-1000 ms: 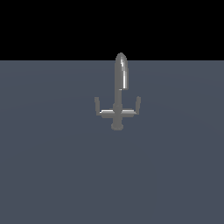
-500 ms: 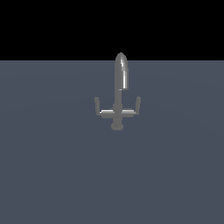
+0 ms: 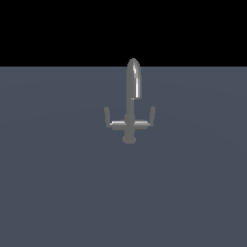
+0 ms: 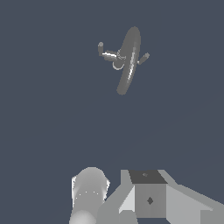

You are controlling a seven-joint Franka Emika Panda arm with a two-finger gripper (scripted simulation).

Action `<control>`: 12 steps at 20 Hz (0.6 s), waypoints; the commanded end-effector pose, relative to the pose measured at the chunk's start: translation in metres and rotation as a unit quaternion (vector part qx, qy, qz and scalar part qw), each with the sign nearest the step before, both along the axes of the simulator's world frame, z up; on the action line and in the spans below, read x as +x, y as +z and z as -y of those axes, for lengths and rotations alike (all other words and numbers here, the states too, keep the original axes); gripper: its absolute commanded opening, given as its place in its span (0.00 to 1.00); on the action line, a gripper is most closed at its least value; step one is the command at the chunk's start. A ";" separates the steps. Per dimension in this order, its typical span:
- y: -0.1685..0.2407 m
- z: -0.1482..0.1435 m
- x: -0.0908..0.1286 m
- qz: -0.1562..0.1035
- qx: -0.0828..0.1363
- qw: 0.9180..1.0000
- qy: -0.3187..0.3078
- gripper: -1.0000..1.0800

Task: Turn on the faucet by rotating a designated handle.

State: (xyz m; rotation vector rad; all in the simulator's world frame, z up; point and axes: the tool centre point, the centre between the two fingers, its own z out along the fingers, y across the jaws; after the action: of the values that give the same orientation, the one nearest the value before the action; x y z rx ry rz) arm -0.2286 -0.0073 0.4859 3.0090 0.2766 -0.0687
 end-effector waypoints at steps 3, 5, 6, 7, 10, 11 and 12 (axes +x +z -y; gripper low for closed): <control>-0.005 0.003 0.009 -0.024 -0.019 0.998 0.049 0.00; -0.007 0.005 0.015 -0.038 -0.029 0.996 0.076 0.00; -0.009 0.006 0.017 -0.046 -0.034 0.994 0.090 0.00; -0.010 0.006 0.020 -0.054 -0.039 0.992 0.105 0.00; -0.014 0.009 0.029 -0.078 -0.053 0.985 0.148 0.00; -0.016 0.009 0.032 -0.086 -0.057 0.981 0.162 0.00; -0.017 0.010 0.035 -0.094 -0.061 0.978 0.177 0.00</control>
State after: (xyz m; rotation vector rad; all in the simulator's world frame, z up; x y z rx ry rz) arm -0.1980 -0.0162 0.4708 2.8169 0.7266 -0.2907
